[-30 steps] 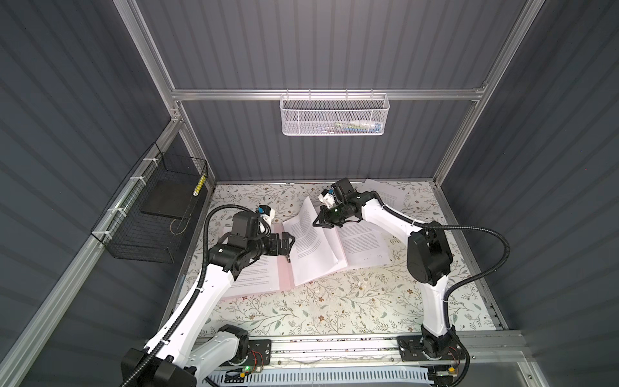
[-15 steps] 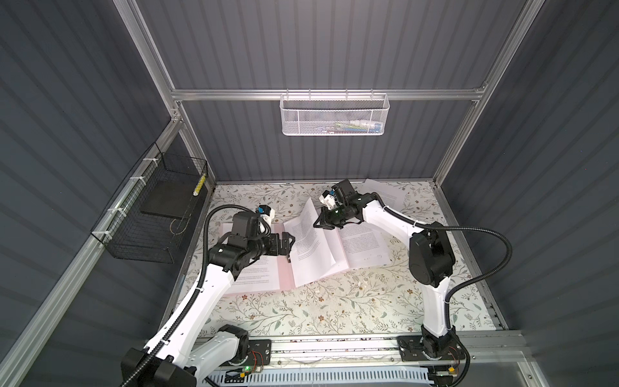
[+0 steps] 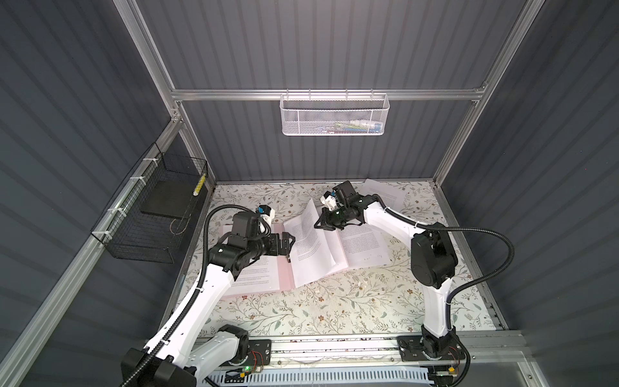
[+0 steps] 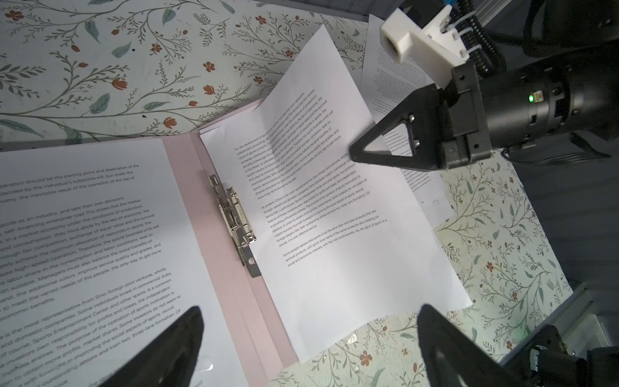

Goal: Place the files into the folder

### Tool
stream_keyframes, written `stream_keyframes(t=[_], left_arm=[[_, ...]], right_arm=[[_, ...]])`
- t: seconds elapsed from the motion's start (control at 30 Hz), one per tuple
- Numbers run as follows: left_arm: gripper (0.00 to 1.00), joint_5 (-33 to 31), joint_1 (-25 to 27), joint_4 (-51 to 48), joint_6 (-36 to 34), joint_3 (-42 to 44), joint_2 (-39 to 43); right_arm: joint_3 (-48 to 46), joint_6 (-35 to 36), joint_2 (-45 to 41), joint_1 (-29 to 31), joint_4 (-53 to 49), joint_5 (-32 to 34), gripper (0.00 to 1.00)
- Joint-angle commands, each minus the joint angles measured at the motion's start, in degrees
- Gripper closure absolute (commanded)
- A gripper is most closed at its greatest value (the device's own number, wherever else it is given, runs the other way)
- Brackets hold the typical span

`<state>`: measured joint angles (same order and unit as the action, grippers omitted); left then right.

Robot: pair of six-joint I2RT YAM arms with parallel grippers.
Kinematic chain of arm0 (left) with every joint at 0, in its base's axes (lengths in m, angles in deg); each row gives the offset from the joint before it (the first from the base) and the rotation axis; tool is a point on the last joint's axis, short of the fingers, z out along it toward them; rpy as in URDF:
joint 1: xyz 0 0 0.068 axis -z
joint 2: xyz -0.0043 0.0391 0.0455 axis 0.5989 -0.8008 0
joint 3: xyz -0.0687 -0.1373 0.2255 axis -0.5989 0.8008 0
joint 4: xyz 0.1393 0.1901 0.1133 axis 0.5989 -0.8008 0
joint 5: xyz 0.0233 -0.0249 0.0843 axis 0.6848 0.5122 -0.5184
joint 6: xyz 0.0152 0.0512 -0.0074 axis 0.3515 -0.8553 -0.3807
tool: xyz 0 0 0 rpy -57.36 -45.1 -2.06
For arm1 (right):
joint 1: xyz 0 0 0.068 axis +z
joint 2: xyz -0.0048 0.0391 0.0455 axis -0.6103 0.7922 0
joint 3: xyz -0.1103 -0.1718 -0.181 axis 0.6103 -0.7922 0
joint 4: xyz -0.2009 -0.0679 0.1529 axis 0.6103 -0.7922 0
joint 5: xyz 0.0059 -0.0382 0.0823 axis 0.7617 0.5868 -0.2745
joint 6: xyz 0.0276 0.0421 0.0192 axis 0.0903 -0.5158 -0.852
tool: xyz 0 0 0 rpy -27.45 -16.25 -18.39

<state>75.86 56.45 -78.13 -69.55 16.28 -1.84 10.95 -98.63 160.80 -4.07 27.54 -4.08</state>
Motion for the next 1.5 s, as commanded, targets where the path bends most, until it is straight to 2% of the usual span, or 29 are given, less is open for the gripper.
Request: stream_keyframes(t=[0.0,0.27,0.37,0.53,0.7,0.83,0.87,0.97,1.07,1.1,1.3,1.47], left_arm=[[0.0,1.13,-0.34,-0.2,-0.75,0.32,0.32],[0.0,1.14,-0.32,-0.23,-0.75,0.38,0.36],[0.0,1.02,-0.35,-0.2,-0.75,0.43,0.25],[0.0,1.18,-0.33,-0.26,-0.4,0.41,0.12],[0.0,0.17,-0.34,-0.66,0.78,0.01,0.19],[0.0,0.2,-0.34,-0.39,0.91,-0.06,0.59],[0.0,0.78,-0.33,-0.31,0.84,-0.05,0.49],[0.0,2.59,-0.35,-0.24,0.41,-0.46,-0.32],[0.0,6.15,-0.33,0.93,0.18,-0.25,-0.96],[0.0,9.18,-0.35,1.29,0.03,-0.31,-1.18],[0.0,15.99,-0.17,3.84,0.58,-0.24,-3.02],[0.0,15.93,3.45,4.09,1.27,-1.48,-5.17]], right_arm=[[-0.85,0.07,-2.86,0.34,0.04,1.26,0.87],[-2.79,-0.63,-6.17,0.38,0.0,5.68,0.63],[-3.54,-0.28,-7.71,0.31,-1.36,8.58,0.58],[-6.79,1.17,-12.88,-0.05,-2.05,15.47,0.48],[-13.24,3.16,-20.9,-2.4,-2.56,19.38,0.37],[-23.67,4.45,-29.98,-6.75,-1.13,20.51,0.17],[-26.56,4.7,-31.86,-8.19,-0.78,20.3,0.02],[-35.22,4.33,-36.18,-13.99,0.85,17.89,0.01],[-41.68,3.81,-38.87,-16.35,1.77,21.15,0.01],[-43.45,2.95,-39.15,-16.71,2.86,21.84,0.01],[-49.84,-0.74,-34.25,-17.21,11.99,17.16,0.01],[-51.27,-1.78,-29.3,-17.24,17.31,16.22,0.01]])
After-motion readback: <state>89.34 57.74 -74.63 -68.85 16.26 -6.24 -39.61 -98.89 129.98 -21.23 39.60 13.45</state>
